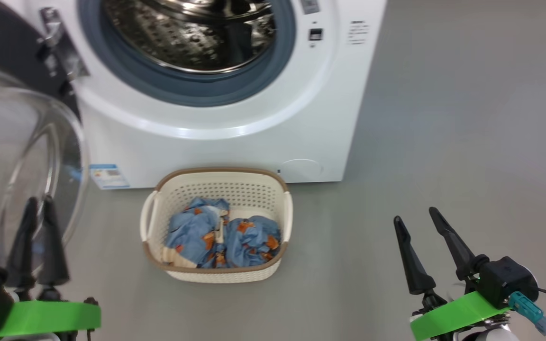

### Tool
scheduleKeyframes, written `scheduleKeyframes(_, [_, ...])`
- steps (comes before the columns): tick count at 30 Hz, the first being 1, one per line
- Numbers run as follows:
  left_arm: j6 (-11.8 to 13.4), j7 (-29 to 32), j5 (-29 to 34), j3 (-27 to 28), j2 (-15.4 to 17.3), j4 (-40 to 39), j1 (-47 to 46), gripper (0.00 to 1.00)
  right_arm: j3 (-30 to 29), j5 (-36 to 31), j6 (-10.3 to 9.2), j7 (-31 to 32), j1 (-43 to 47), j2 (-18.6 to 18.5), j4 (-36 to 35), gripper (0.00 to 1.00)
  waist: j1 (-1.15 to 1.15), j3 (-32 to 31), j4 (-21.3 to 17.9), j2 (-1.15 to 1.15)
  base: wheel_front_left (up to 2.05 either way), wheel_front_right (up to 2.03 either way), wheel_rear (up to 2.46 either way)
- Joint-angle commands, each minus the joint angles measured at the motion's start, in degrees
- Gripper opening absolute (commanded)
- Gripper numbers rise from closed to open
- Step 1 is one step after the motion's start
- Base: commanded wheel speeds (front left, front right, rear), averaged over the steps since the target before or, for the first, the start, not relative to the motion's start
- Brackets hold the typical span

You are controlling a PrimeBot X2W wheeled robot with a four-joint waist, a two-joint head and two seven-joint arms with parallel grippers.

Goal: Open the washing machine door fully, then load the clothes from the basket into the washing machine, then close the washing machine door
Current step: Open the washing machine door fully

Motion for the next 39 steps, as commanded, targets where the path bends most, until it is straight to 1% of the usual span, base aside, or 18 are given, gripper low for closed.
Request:
scheduleKeyframes(1, [0.3, -0.3, 0.4, 1.9, 0.9, -0.9, -0.2, 1.0, 1.7, 0.5, 0.09, -0.7, 0.0, 0.4, -2.0, 1.0, 0.0, -0.3, -3.3, 0.0, 0.0, 0.0, 0.0])
scheduleKeyframes(7, [1.1, 0.2, 0.7, 0.5, -0.5, 0.5, 4.4, 1.0, 1.9, 1.1, 0.09, -0.7, 1.4, 0.4, -3.3, 1.0, 0.0, -1.4, -5.3, 0.0, 0.0, 0.0, 0.0])
scheduleKeyframes(17, [2.1, -0.2, 0.7, -1.0, -2.0, 3.7, 9.5, 1.0, 0.7, 0.6, 0.09, -0.7, 4.5, 0.4, -3.5, 1.0, 0.0, -5.0, -5.2, 0.0, 0.0, 0.0, 0.0])
scheduleKeyframes(27, [2.9, 1.2, 1.7, -1.5, -1.0, 4.0, 10.7, 1.0, -1.2, 0.3, 0.09, -0.6, 6.2, 0.4, -3.1, 1.0, 0.0, -6.4, -4.3, 0.0, 0.0, 0.0, 0.0])
scheduleKeyframes(39, [3.4, 2.5, 1.8, -2.3, -0.7, 3.2, 11.4, 1.0, -1.6, 0.9, 0.09, -0.6, 6.6, 0.4, -2.3, 1.0, 0.0, -6.3, -3.5, 0.0, 0.0, 0.0, 0.0])
